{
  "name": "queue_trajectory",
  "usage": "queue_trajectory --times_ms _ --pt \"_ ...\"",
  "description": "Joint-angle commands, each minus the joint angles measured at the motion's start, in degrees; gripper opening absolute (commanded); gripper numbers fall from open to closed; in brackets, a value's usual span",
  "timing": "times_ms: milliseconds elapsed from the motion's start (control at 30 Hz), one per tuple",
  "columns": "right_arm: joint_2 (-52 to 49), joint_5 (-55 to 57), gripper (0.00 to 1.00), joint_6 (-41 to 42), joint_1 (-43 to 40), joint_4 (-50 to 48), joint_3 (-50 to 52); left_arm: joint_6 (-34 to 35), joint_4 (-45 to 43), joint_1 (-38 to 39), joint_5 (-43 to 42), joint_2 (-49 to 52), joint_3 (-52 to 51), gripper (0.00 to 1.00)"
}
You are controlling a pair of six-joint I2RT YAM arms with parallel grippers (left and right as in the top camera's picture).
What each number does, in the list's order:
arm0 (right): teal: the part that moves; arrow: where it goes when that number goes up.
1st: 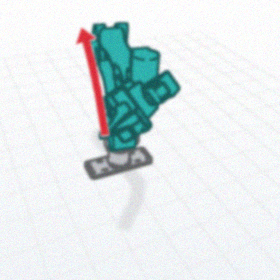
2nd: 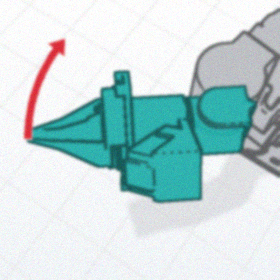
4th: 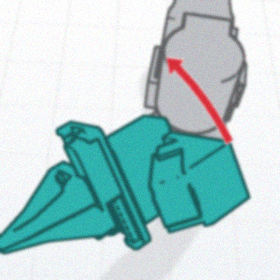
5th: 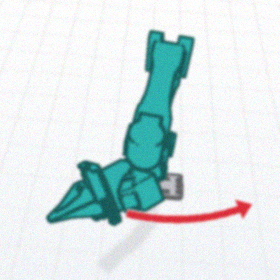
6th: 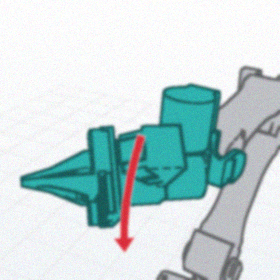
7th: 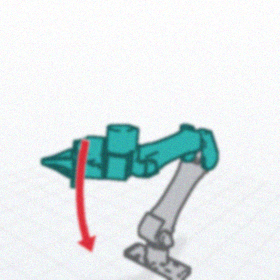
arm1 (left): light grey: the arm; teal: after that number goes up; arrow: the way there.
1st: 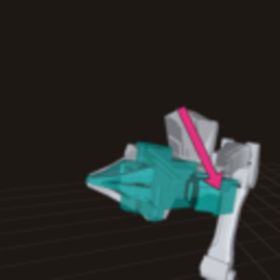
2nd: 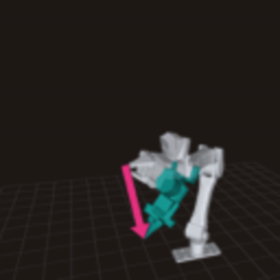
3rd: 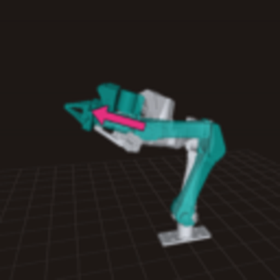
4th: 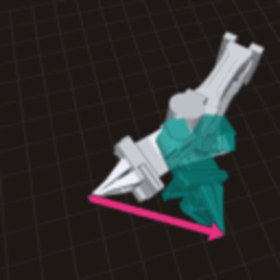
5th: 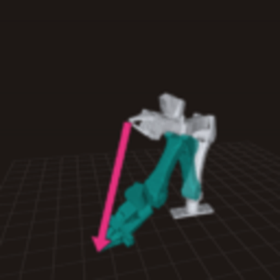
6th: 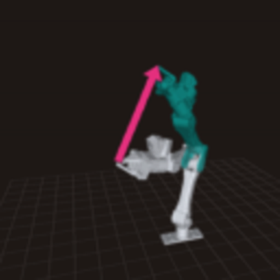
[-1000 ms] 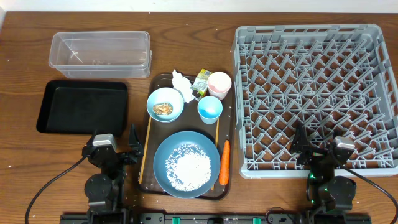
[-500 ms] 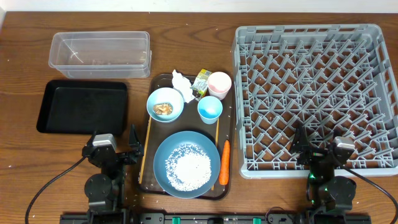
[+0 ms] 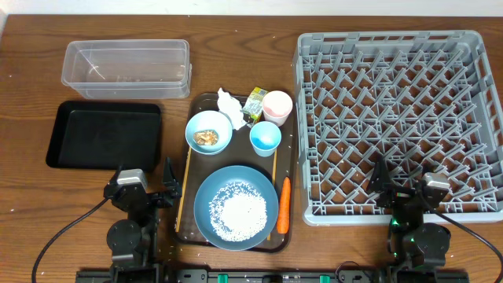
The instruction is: Sort waste into correct bins and load items into the dishwasher rack
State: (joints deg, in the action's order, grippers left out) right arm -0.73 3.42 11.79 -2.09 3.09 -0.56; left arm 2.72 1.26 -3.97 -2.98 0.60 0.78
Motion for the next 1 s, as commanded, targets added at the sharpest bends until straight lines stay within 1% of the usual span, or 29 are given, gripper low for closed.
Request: queue_trajectory --times_ms 0,133,233,367,467,567,667,767,967 --pt "-0.07 1.07 0.99 0.57 -0.52 -0.7 0.24 -0.57 2.6 0.17 0.68 -0.37 -0.55 0.98" --pt "-0.09 3.3 0.99 0.57 -0.52 -1.36 0.24 -0.57 2.56 0.17 0.66 -0.37 -0.55 0.98" --pt "-0.09 3.82 0.99 -0.17 -0.52 -4.52 0.24 -0.55 2.12 0.17 0.66 -0.37 -0.55 0.98" --pt "-0.09 1.81 0.99 -7.17 -0.52 -8.63 0.07 0.98 0.83 0.17 0.63 -0.37 0.39 0.98" --pt "-0.24 1.05 0.99 -11.61 -0.52 -8.68 -1.51 0.94 0.87 0.17 0.66 0.11 2.64 0.98" --pt "-1.62 1.05 0.99 -14.23 -0.52 -8.59 -4.17 0.72 1.33 0.13 0.68 2.21 5.86 0.98" --pt "-5.09 0.87 0.99 -14.78 -0.52 -7.85 -8.31 -0.61 1.55 0.13 0.63 6.93 10.34 0.98" --pt "-10.43 -0.2 0.99 -15.06 -0.52 -6.08 -13.57 -2.12 2.62 0.13 0.63 14.05 16.37 0.98" --pt "-25.18 -4.59 0.99 -16.81 -0.52 -0.57 -27.91 -4.28 9.77 0.13 0.63 30.73 32.22 0.98"
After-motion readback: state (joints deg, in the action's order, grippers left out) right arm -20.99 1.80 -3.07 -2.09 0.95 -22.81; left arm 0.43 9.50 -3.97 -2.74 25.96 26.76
